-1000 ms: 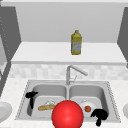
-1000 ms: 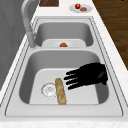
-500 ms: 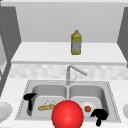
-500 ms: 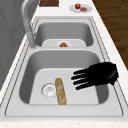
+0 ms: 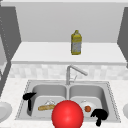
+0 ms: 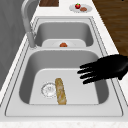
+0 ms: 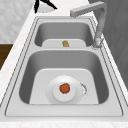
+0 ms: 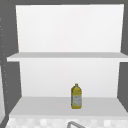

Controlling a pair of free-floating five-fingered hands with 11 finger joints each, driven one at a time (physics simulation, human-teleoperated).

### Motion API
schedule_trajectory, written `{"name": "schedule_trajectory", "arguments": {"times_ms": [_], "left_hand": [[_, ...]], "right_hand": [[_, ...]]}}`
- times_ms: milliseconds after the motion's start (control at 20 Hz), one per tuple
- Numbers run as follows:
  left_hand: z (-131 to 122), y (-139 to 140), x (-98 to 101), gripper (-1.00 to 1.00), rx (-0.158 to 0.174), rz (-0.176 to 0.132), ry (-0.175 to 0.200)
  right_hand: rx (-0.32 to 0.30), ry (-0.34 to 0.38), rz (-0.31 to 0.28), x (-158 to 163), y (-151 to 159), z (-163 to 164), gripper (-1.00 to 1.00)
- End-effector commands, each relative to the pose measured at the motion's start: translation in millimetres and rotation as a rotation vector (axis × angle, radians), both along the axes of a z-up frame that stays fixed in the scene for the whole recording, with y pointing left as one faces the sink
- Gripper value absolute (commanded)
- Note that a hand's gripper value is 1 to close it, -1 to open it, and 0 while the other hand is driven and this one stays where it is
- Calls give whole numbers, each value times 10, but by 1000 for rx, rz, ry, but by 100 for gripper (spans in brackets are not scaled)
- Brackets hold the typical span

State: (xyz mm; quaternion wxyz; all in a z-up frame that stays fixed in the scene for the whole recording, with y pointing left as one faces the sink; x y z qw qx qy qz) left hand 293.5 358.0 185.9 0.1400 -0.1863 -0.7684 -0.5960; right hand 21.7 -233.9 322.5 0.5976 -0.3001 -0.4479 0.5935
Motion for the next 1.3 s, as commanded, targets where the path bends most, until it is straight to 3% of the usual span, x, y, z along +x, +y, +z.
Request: {"name": "schedule_trajectory", "arguments": {"times_ms": [0,100,150,200,250,400,550,800,1250], "left_hand": [[28,-29,-73,-100,33,0,-26],[18,-16,-127,-100,36,1,-26],[21,-19,-125,-100,30,-12,-7],[15,-20,-81,-100,13,-3,18],[21,-21,-92,-100,8,-3,-1],[59,-63,-157,-100,3,1,-14],[93,-116,-384,-100,10,19,-26],[156,-172,-726,-100,22,42,-4],[499,-241,-1159,-100,43,16,-51]], "right_hand": [[0,0,0,0,0,0,0],[0,0,0,0,0,0,0],[0,0,0,0,0,0,0],[0,0,0,0,0,0,0],[0,0,0,0,0,0,0],[0,0,0,0,0,0,0],[0,0,0,0,0,0,0],[0,0,0,0,0,0,0],[0,0,0,0,0,0,0]]}}
